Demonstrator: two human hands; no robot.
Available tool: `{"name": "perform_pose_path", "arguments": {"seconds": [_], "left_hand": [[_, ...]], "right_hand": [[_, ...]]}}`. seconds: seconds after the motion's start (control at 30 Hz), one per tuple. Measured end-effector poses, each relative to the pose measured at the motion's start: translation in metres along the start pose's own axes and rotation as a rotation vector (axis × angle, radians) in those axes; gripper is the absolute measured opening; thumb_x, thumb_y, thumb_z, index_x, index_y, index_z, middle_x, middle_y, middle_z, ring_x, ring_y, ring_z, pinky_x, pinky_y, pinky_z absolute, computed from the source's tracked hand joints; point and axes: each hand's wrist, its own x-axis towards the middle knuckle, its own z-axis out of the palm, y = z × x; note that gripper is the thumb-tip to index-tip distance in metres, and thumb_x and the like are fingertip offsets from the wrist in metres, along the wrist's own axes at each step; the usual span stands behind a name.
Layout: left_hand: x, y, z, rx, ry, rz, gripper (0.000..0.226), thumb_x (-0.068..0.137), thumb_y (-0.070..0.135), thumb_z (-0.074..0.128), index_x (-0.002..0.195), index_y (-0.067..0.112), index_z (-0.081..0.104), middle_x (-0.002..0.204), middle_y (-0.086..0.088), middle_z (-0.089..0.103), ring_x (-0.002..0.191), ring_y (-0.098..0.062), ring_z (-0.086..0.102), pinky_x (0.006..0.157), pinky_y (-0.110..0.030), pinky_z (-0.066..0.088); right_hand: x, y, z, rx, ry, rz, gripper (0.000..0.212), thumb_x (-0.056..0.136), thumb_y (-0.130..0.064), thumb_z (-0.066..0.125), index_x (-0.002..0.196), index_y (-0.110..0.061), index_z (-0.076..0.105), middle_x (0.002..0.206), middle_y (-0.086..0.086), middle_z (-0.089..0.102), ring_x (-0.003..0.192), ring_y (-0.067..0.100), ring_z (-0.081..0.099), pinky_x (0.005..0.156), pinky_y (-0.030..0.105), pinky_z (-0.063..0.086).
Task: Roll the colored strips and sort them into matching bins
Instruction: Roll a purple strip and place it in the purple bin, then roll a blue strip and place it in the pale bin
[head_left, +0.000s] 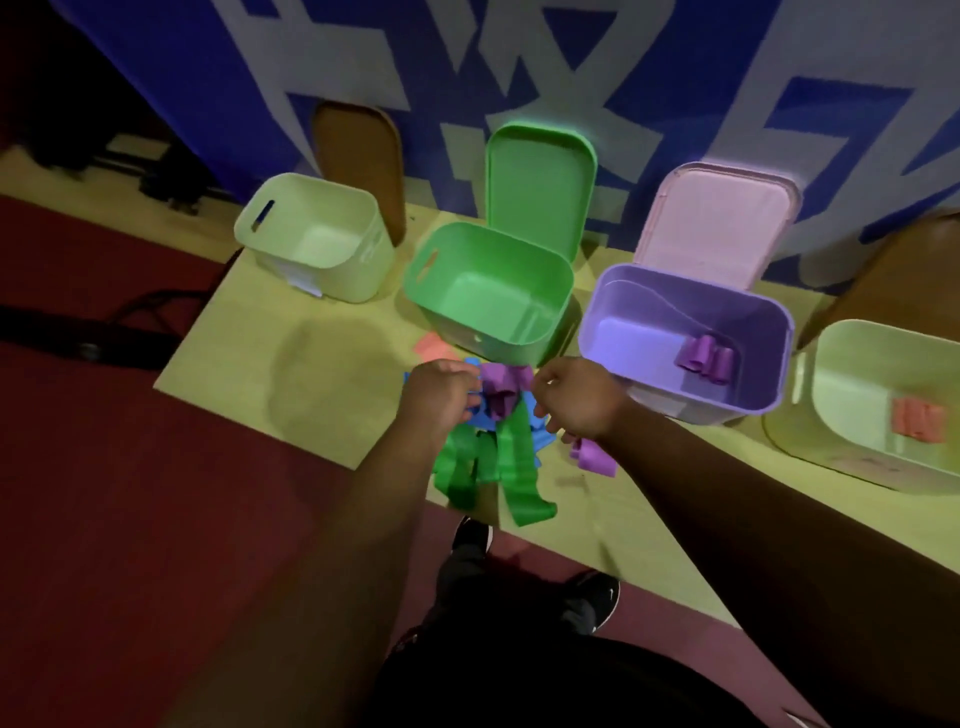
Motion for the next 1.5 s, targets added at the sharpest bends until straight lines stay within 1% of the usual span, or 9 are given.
{"name": "perform_pose_path", "arguments": {"seconds": [0.1,0.23,0.4,0.77,0.9,1.07,1.2,1.3,1.5], "left_hand": [[0.01,-0.025,-0.021,0.068,0.027,-0.041,0.032,0.105,-0.004,0.056,0.084,0.018,0.065,0.07,0.0,0.07,0.055,-0.009,0.068,0.054,-0.019,0.055],[0.025,-0.053,-0.038,0.174,0.146,-0.059,0.024,0.095,0.002,0.063,0.106,0.019,0.075,0.106,-0.011,0.077,0.103,-0.033,0.077,0.097,-0.043,0.064],[0.031,-0.068,-0.031,0.181,0.07,0.037,0.039,0.092,-0.015,0.057,0.116,0.01,0.074,0.122,-0.019,0.075,0.105,-0.031,0.071,0.081,-0.027,0.048],[0.046,-0.066,-0.023,0.229,0.005,0.045,0.029,0.096,0.005,0.07,0.125,0.006,0.071,0.119,-0.01,0.076,0.113,-0.03,0.073,0.104,-0.04,0.058],[0.044,-0.052,-0.026,0.169,0.0,0.064,0.029,0.093,0.005,0.074,0.122,0.008,0.071,0.106,-0.002,0.075,0.104,-0.023,0.072,0.1,-0.035,0.056],[0.041,-0.029,-0.039,0.076,0.009,0.1,0.023,0.085,0.003,0.073,0.09,0.025,0.068,0.096,-0.004,0.076,0.108,-0.034,0.075,0.1,-0.044,0.058],[0.038,-0.004,-0.052,0.016,-0.019,0.118,0.043,0.076,0.011,0.078,0.117,0.016,0.066,0.118,-0.013,0.075,0.11,-0.033,0.074,0.097,-0.046,0.063],[0.033,0.023,-0.062,-0.061,-0.053,0.136,0.036,0.093,-0.003,0.07,0.125,0.012,0.064,0.118,-0.012,0.073,0.091,-0.032,0.072,0.061,-0.031,0.059],[0.021,0.077,-0.074,-0.274,-0.084,0.139,0.031,0.095,-0.005,0.067,0.116,0.017,0.07,0.092,-0.018,0.062,0.085,-0.027,0.05,0.067,-0.035,0.042]], "right_hand": [[0.012,-0.004,0.021,-0.087,-0.037,0.016,0.015,0.104,-0.014,0.053,0.1,-0.016,0.067,0.09,0.01,0.074,0.065,0.022,0.068,0.056,0.029,0.055],[0.026,-0.008,0.052,-0.096,-0.102,0.028,0.013,0.101,-0.012,0.058,0.102,-0.021,0.068,0.108,0.016,0.078,0.078,0.026,0.07,0.074,0.039,0.065],[0.04,-0.014,0.083,-0.13,-0.092,0.002,0.031,0.098,-0.008,0.057,0.124,-0.023,0.067,0.123,0.015,0.073,0.111,0.035,0.073,0.097,0.044,0.061],[0.054,-0.01,0.109,-0.238,0.003,-0.081,0.05,0.092,0.0,0.069,0.14,-0.011,0.068,0.137,0.016,0.07,0.123,0.037,0.067,0.104,0.04,0.052],[0.05,-0.019,0.106,-0.148,0.078,-0.128,0.047,0.089,0.008,0.066,0.13,-0.011,0.076,0.128,0.012,0.076,0.118,0.029,0.071,0.102,0.039,0.055],[0.052,-0.031,0.095,0.014,0.138,-0.208,0.043,0.086,0.02,0.058,0.114,-0.004,0.081,0.111,0.013,0.077,0.106,0.028,0.073,0.102,0.043,0.055],[0.049,-0.053,0.085,0.315,0.179,-0.161,0.035,0.091,0.02,0.052,0.106,0.002,0.079,0.095,0.007,0.075,0.074,-0.005,0.068,0.083,0.021,0.055],[0.048,-0.074,0.075,0.4,0.263,-0.132,0.031,0.093,0.007,0.054,0.097,-0.011,0.079,0.099,0.004,0.08,0.094,0.013,0.075,0.092,0.031,0.058],[0.036,-0.113,0.047,0.465,0.445,-0.195,0.018,0.096,-0.007,0.068,0.111,-0.015,0.066,0.096,0.0,0.07,0.08,0.014,0.065,0.07,0.021,0.051]]}}
